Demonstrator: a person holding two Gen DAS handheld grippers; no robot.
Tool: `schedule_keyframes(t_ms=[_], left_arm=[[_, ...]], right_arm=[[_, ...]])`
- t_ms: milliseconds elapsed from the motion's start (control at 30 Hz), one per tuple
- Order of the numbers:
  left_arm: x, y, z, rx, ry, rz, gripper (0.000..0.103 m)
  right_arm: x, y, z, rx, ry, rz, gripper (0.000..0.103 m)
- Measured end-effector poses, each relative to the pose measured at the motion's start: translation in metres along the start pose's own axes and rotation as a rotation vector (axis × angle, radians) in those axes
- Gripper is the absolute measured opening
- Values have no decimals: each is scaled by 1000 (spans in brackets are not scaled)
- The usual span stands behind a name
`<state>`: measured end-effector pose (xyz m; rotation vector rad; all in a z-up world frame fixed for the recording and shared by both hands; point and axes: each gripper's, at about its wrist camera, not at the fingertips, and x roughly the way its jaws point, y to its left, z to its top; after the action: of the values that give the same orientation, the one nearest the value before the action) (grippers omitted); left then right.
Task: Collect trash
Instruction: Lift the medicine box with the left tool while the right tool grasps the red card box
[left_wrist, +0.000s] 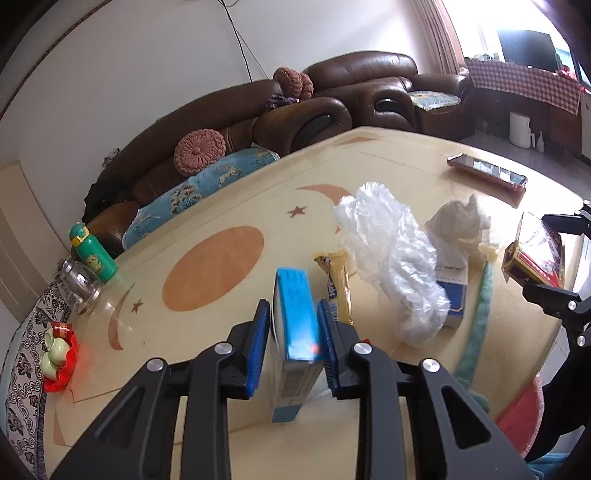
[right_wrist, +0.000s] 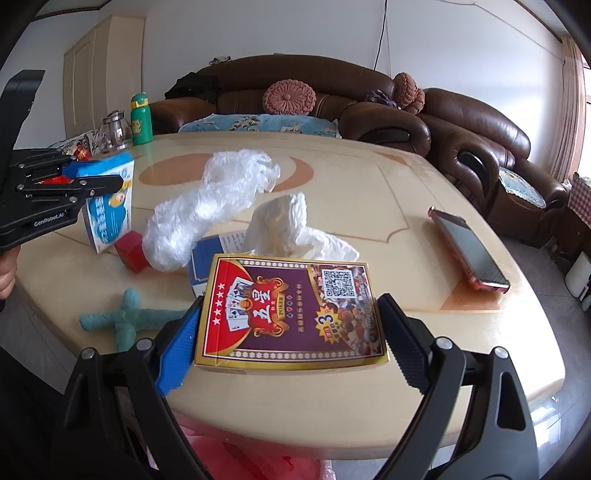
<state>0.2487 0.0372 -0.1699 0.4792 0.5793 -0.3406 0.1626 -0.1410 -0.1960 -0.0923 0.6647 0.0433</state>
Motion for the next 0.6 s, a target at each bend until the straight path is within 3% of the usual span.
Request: schedule_keyframes(t_ms=[167,600], left_arm=[[-8,3,0,-15,-14,-14,22],[-17,3,-2,7,-29,12,21]], right_arm=[[-10,0,0,-5,-13,-26,88],[-14,1,4,-2,-26,-22,88]])
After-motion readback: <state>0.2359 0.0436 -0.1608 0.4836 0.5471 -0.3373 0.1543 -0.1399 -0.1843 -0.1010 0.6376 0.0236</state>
